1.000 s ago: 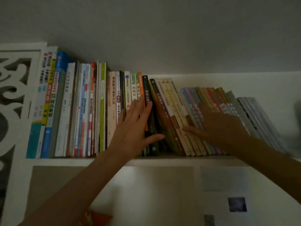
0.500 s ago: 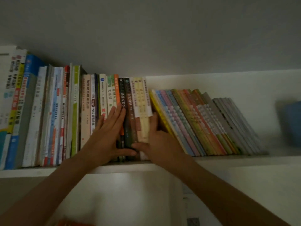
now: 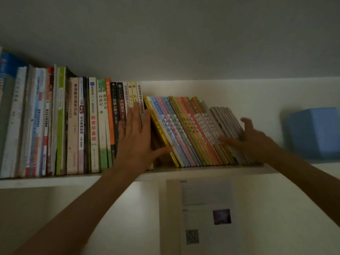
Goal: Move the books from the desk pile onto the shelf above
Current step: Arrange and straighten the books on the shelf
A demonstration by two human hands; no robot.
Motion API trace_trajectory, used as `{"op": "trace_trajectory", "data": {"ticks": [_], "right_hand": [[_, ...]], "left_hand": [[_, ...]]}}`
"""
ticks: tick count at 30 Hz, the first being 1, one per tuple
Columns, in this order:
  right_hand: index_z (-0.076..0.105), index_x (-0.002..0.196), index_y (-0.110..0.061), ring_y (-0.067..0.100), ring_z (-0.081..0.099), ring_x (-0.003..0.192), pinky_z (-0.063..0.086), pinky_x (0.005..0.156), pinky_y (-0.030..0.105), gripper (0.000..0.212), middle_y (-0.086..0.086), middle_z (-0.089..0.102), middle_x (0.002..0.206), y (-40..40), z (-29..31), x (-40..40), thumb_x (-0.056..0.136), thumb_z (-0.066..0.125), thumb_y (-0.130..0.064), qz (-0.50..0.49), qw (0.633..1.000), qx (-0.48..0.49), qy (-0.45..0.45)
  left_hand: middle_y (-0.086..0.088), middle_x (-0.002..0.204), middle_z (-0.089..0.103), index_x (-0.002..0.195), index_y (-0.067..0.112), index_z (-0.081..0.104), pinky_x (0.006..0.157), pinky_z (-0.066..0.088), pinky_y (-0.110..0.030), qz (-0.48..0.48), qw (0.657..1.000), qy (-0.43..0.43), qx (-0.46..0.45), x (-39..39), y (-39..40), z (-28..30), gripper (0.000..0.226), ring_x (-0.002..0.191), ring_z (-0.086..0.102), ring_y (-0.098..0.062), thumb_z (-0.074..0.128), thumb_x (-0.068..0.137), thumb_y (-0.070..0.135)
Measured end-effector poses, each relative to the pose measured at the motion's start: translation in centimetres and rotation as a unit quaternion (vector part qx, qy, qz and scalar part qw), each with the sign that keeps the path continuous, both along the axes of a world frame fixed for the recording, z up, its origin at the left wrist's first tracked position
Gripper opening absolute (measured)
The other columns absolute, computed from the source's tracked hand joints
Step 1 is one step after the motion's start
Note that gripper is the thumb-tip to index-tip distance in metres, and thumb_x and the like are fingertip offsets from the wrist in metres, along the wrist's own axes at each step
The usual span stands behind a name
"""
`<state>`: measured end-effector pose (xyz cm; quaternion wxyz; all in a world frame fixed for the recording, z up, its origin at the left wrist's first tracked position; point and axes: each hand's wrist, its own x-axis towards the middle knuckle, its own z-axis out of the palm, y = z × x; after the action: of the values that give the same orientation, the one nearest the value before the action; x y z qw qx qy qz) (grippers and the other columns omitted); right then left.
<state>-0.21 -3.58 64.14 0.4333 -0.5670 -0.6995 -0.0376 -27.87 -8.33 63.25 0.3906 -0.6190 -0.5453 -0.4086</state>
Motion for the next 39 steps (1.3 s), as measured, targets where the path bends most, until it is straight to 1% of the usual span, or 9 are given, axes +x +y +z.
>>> {"op": "trace_trajectory", "data": {"ticks": [4,9,13,17,22,24,26,30,39], "right_hand": [[0.030,0.107,-0.016,0.020,0.058,0.067,0.050,0.063,0.033,0.052,0.006,0.059,0.089,2.6,-0.8,-0.3,0.085,0.039,-0.063,0.006,0.997,0.053,-0.051],[0.032,0.098,-0.014,0.014,0.048,0.057,0.038,0.050,0.029,0.042,-0.004,0.046,0.069,2.6,-0.7,-1.7,0.091,0.039,-0.055,0.011,0.993,0.106,-0.052],[0.030,0.097,-0.014,0.026,0.052,0.071,0.041,0.062,0.033,0.041,0.006,0.051,0.083,1.8,-0.6,-3.6,0.093,0.040,-0.053,0.013,0.991,0.129,-0.025],[0.033,0.107,-0.011,0.030,0.059,0.081,0.044,0.064,0.032,0.044,0.014,0.060,0.099,2.1,-1.0,-5.8,0.094,0.037,-0.052,0.020,0.988,0.152,-0.011],[0.022,0.135,-0.012,0.025,0.063,0.089,0.054,0.080,0.038,0.084,0.011,0.061,0.113,3.0,-0.5,-3.8,0.078,0.026,-0.074,0.095,0.992,0.072,-0.043],[-0.006,0.149,-0.024,0.023,0.048,0.125,0.040,0.105,0.044,0.103,0.007,0.037,0.147,3.9,0.1,-2.0,0.072,0.030,-0.082,0.208,0.976,0.038,-0.058],[-0.029,0.143,-0.030,0.013,0.009,0.144,0.015,0.118,0.038,0.105,-0.008,-0.005,0.158,4.4,0.4,-1.0,0.077,0.042,-0.070,0.298,0.950,0.039,-0.085],[-0.040,0.134,-0.027,0.009,0.003,0.143,0.013,0.117,0.032,0.106,-0.010,-0.018,0.155,4.9,0.4,-1.4,0.078,0.046,-0.052,0.344,0.934,0.019,-0.093],[-0.028,0.144,-0.025,0.016,0.022,0.141,0.024,0.115,0.041,0.104,-0.002,0.002,0.159,5.3,0.0,-1.5,0.079,0.041,-0.067,0.288,0.948,0.078,-0.107]], "left_hand": [[-0.009,0.148,-0.035,0.143,0.011,-0.025,0.109,-0.014,-0.041,-0.009,0.999,-0.039,-0.018,-0.3,1.0,-0.1,0.125,0.130,-0.034,-0.017,0.046,0.063,0.077],[-0.001,0.145,-0.037,0.138,0.017,-0.029,0.111,-0.013,-0.035,-0.016,0.997,0.051,-0.049,-3.6,1.3,-0.4,0.127,0.135,-0.033,-0.013,0.028,0.054,0.093],[0.003,0.139,-0.047,0.134,0.019,-0.036,0.108,-0.018,-0.034,-0.023,0.998,0.040,-0.045,-3.2,2.0,-0.5,0.129,0.129,-0.043,-0.009,0.014,0.046,0.098],[-0.004,0.147,-0.035,0.140,0.012,-0.026,0.111,-0.012,-0.040,0.008,0.999,0.040,-0.019,-2.7,2.6,-0.8,0.129,0.136,-0.032,-0.016,0.018,0.053,0.096],[-0.005,0.151,-0.025,0.146,0.016,-0.017,0.110,-0.011,-0.043,0.026,0.999,0.039,0.005,-1.2,2.1,-0.8,0.115,0.140,-0.022,-0.020,0.020,0.064,0.088],[-0.005,0.154,-0.016,0.149,0.021,-0.008,0.108,-0.011,-0.047,0.027,0.994,0.107,0.008,-0.1,2.2,-0.7,0.105,0.142,-0.016,-0.022,0.022,0.070,0.084],[-0.006,0.156,-0.006,0.149,0.024,-0.001,0.108,-0.006,-0.051,0.029,0.983,0.182,-0.004,1.1,2.6,-0.3,0.098,0.143,-0.007,-0.026,0.019,0.073,0.083],[-0.009,0.152,-0.026,0.145,0.028,-0.021,0.105,-0.021,-0.046,0.063,0.975,0.212,-0.018,2.5,4.2,0.4,0.105,0.140,-0.021,-0.029,0.006,0.063,0.088],[-0.012,0.145,-0.039,0.133,0.027,-0.038,0.108,-0.019,-0.043,0.125,0.969,0.201,-0.072,2.9,4.0,0.5,0.105,0.135,-0.033,-0.029,0.011,0.063,0.087]]}}
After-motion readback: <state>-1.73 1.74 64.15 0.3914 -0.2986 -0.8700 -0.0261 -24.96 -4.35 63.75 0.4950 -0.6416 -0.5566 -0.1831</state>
